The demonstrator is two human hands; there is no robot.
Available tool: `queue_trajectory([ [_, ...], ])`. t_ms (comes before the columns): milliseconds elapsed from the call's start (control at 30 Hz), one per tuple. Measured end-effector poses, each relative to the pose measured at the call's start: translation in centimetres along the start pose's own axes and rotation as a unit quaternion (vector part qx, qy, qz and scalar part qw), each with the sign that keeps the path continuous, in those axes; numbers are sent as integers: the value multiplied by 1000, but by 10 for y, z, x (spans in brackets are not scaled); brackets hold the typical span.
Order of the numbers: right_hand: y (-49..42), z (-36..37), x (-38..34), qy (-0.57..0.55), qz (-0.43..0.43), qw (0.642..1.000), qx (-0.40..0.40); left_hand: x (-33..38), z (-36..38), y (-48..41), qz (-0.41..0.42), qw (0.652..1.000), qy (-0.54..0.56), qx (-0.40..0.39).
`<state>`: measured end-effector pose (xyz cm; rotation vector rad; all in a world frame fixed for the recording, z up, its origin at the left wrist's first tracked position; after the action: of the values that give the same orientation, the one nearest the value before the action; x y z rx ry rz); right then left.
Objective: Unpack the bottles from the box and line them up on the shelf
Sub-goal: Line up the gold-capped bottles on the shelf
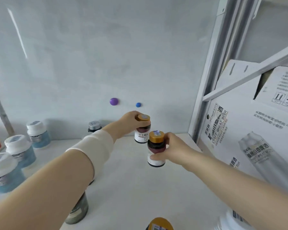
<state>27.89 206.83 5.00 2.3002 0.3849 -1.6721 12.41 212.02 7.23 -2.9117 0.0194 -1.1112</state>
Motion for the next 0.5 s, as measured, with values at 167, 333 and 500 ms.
queue_trajectory([
  [167,-36,15,22,28,35,999,2,-23,2,-27,-20,999,-38,6],
  [333,-60,29,28,45,47,998,1,-41,-4,-41,-36,998,-50,13],
  [500,-72,45,28,50,22,998,4,-48,-8,-45,-33,998,-54,21],
])
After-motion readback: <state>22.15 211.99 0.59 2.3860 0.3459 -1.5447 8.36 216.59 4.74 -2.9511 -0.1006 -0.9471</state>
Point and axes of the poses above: each hand's wrist, its own y-axis away from the middle knuckle, its own z-axis out of the palm, x = y × z, the point moved 7 cm from there along -y, towards the middle knuckle, and after that the axes turned 14 degrees about -y, right-handed, at the moved point
